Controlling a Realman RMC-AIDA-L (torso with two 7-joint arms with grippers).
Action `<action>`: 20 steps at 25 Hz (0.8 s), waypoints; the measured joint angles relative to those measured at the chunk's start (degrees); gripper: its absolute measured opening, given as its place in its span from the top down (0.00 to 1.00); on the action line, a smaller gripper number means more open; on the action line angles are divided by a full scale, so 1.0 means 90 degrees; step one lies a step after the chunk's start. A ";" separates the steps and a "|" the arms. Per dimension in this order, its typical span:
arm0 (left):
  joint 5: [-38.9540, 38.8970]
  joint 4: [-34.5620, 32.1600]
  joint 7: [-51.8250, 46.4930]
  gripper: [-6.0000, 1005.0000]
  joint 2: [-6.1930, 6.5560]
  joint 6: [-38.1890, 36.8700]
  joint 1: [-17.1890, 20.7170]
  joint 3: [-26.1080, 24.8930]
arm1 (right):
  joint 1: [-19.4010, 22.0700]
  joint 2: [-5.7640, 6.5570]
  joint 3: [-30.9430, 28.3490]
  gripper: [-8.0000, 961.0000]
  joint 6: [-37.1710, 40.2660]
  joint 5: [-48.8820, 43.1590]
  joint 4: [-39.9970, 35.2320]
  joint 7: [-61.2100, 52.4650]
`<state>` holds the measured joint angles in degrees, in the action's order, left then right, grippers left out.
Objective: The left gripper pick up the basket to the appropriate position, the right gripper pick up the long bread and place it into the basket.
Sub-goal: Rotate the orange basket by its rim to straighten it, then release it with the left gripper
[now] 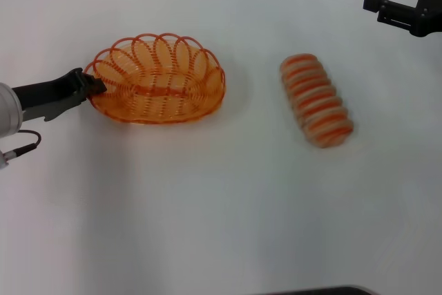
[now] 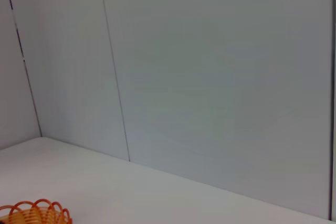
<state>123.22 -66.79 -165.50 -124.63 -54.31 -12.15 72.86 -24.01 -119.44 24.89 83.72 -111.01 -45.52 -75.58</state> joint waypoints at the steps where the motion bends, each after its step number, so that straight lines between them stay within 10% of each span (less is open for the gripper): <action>1: 0.0000 0.0000 -0.0003 0.91 0.0000 0.0012 0.0000 0.0000 | -0.0002 0.0000 0.0004 0.24 -0.0004 0.0000 0.0000 0.0000; 20: -0.0232 0.0156 0.0009 0.91 0.0000 0.0255 -0.0005 0.0070 | -0.0018 0.0000 0.0018 0.24 -0.0016 0.0000 -0.0001 0.0003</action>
<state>121.13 -65.39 -165.42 -124.63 -52.01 -12.20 73.50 -24.17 -119.44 25.05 83.58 -111.01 -45.53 -75.55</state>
